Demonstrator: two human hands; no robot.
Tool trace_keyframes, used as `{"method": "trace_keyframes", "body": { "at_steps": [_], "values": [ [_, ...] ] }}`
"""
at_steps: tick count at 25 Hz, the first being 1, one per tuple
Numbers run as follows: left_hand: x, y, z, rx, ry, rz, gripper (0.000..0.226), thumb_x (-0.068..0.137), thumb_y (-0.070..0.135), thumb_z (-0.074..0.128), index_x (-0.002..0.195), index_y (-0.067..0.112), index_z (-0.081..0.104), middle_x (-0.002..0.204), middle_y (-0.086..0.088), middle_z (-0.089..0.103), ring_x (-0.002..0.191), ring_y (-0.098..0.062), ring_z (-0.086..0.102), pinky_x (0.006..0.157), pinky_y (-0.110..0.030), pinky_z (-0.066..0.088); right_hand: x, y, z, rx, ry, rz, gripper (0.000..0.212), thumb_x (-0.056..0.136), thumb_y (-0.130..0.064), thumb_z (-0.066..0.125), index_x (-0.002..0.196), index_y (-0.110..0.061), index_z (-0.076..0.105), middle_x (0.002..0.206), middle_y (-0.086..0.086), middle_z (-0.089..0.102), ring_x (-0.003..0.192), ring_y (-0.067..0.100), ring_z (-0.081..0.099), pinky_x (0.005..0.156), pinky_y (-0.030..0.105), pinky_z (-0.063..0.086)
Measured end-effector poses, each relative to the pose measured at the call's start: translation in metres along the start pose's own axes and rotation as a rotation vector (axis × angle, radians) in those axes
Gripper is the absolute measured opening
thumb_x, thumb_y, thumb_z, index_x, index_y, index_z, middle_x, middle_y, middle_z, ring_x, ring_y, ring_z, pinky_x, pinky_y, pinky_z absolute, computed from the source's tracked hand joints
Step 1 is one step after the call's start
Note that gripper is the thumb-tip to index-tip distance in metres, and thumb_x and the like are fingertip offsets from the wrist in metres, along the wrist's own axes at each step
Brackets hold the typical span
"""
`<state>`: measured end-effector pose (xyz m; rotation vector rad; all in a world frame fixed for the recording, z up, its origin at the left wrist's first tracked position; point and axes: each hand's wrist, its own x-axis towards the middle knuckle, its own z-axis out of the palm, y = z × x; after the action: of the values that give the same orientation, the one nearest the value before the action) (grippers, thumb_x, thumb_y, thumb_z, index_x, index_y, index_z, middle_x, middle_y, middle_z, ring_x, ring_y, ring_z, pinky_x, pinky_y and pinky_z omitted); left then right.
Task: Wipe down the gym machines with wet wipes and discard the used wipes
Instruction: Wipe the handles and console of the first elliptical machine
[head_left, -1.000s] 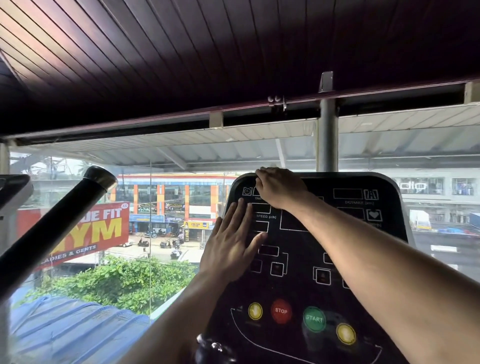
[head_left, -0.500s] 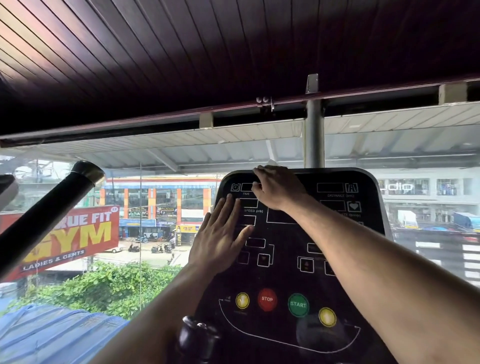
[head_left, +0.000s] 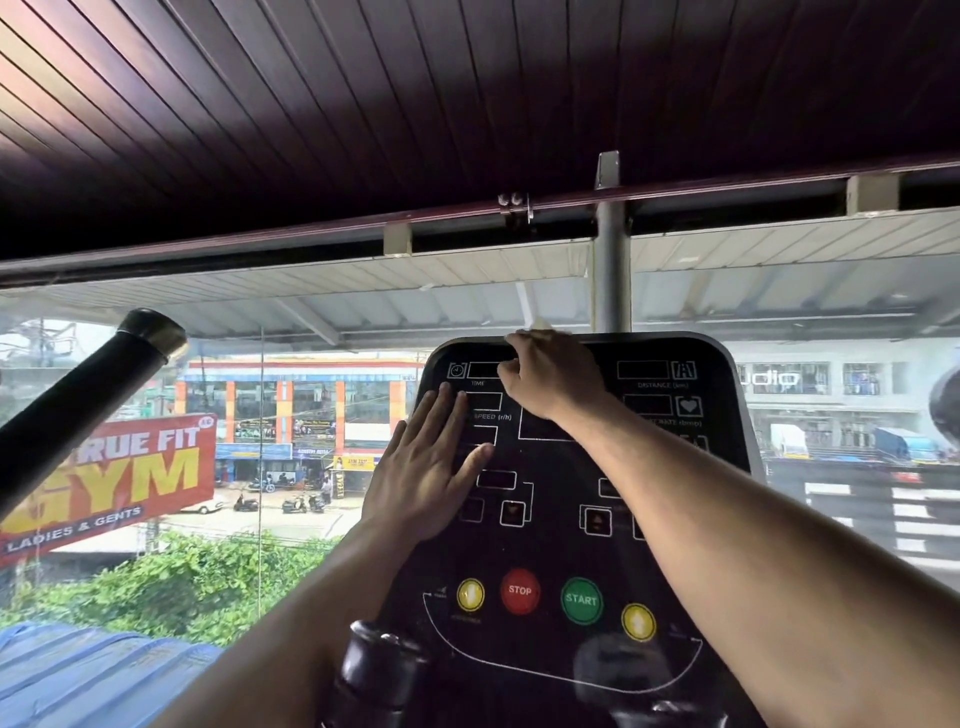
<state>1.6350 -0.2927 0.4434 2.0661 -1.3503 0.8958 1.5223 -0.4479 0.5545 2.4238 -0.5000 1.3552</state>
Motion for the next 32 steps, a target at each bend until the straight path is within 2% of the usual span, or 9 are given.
{"method": "trace_keyframes", "body": {
  "at_steps": [3,5,9,13,16,19,23,27,32],
  "values": [
    [0.001,-0.002,0.000,0.000,0.015,0.004,0.080,0.096,0.079,0.004,0.163,0.038,-0.012,0.169,0.018,-0.022,0.154,0.000,-0.023,0.130,-0.035,-0.001,-0.003,0.011,-0.010,-0.100,0.008,0.063,0.035,0.090,-0.037,0.047,0.079,-0.007,0.061,0.076,0.007,0.060,0.077,0.029,0.061,0.073,0.035,0.047],
    [0.001,-0.002,0.003,0.008,0.017,0.005,0.080,0.096,0.080,0.005,0.163,0.039,-0.011,0.169,0.018,-0.020,0.154,0.000,-0.022,0.129,-0.033,-0.001,-0.003,0.017,-0.012,-0.099,-0.001,0.084,0.038,0.089,-0.041,0.042,0.074,-0.009,0.056,0.071,0.005,0.054,0.073,0.028,0.056,0.071,0.035,0.043],
    [0.001,-0.003,0.004,0.007,0.040,0.017,0.078,0.099,0.078,0.011,0.163,0.040,-0.009,0.170,0.018,-0.018,0.155,0.000,-0.020,0.129,-0.034,0.002,-0.009,0.019,-0.014,0.043,0.052,0.117,0.055,0.082,-0.042,0.033,0.101,-0.013,0.075,0.098,0.007,0.076,0.090,0.031,0.070,0.077,0.035,0.057],
    [0.001,-0.004,0.004,0.020,0.012,0.018,0.080,0.097,0.081,0.008,0.163,0.040,-0.011,0.169,0.019,-0.021,0.154,0.002,-0.022,0.131,-0.038,0.005,-0.016,0.032,-0.019,-0.081,0.050,0.098,0.031,0.085,-0.031,0.047,0.082,-0.009,0.068,0.078,0.007,0.069,0.075,0.028,0.064,0.076,0.036,0.052],
    [0.000,-0.007,0.005,0.026,0.016,0.013,0.082,0.095,0.082,0.002,0.163,0.039,-0.012,0.169,0.018,-0.021,0.154,0.001,-0.022,0.131,-0.039,0.005,-0.016,0.038,-0.019,-0.052,0.026,0.030,0.027,0.087,-0.030,0.048,0.085,-0.009,0.065,0.082,0.006,0.068,0.077,0.027,0.062,0.076,0.036,0.050],
    [0.000,-0.005,0.005,0.019,0.018,0.011,0.081,0.096,0.082,0.003,0.163,0.039,-0.010,0.170,0.017,-0.020,0.154,0.000,-0.022,0.131,-0.040,0.004,-0.021,0.051,-0.026,-0.014,0.082,0.060,0.035,0.088,-0.027,0.050,0.111,-0.012,0.073,0.100,0.010,0.076,0.095,0.032,0.070,0.083,0.037,0.056],
    [0.000,-0.007,0.006,0.015,0.025,0.011,0.081,0.097,0.081,0.005,0.164,0.039,-0.010,0.170,0.017,-0.018,0.155,-0.001,-0.019,0.131,-0.040,0.005,-0.025,0.048,-0.030,-0.135,0.022,0.048,0.030,0.085,-0.032,0.043,0.085,-0.009,0.063,0.079,0.004,0.065,0.075,0.024,0.059,0.082,0.039,0.053],
    [0.001,-0.006,0.007,-0.001,0.023,0.024,0.081,0.096,0.081,0.004,0.163,0.038,-0.010,0.171,0.016,-0.018,0.156,-0.002,-0.019,0.131,-0.041,0.004,-0.031,0.061,-0.043,-0.122,-0.042,0.129,0.039,0.089,-0.037,0.046,0.109,-0.012,0.069,0.099,0.009,0.074,0.093,0.032,0.069,0.080,0.037,0.057],
    [0.001,-0.007,0.006,-0.024,0.036,0.027,0.082,0.095,0.082,0.004,0.164,0.038,-0.008,0.171,0.014,-0.015,0.157,-0.004,-0.016,0.131,-0.042,0.006,-0.029,0.067,-0.047,-0.160,-0.095,0.148,0.051,0.089,-0.051,0.033,0.103,-0.011,0.061,0.103,0.010,0.068,0.098,0.034,0.063,0.084,0.040,0.055]
  ]
}}
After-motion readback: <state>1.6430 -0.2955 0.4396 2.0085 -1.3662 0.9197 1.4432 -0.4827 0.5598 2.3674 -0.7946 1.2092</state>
